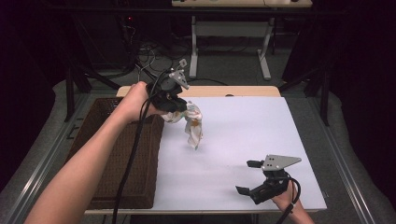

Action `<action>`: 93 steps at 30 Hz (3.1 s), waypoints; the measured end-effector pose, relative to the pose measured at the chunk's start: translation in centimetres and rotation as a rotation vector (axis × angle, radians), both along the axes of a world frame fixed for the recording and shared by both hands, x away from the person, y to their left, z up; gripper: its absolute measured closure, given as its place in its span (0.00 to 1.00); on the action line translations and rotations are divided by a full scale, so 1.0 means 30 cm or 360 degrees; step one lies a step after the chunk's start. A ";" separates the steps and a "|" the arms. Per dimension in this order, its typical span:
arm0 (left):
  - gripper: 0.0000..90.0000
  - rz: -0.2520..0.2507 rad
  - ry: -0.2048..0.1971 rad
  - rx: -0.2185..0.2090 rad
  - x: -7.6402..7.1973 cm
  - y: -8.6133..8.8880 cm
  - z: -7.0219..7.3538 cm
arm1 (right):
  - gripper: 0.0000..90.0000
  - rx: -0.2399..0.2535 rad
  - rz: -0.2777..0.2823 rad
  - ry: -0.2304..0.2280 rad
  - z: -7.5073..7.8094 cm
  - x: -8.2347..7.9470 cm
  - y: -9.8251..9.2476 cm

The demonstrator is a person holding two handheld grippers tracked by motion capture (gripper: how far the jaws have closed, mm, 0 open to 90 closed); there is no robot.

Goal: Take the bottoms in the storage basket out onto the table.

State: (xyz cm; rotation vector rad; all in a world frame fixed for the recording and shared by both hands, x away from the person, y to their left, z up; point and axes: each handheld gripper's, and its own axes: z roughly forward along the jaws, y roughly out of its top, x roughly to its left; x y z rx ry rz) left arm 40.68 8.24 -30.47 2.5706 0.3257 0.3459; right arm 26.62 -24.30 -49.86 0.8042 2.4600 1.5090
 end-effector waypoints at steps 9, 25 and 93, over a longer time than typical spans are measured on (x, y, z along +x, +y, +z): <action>0.91 0.0028 -0.0016 -0.0023 0.002 -0.028 -0.043 | 0.00 0.0003 -0.0004 0.0000 -0.003 0.003 0.000; 0.91 0.0112 -0.0023 -0.0045 0.000 -0.042 -0.096 | 0.00 -0.0011 -0.0007 0.0007 -0.001 0.000 -0.003; 0.89 0.0234 0.0117 -0.0255 -0.010 -0.135 -0.411 | 0.00 -0.0002 -0.0014 0.0008 0.000 -0.003 -0.007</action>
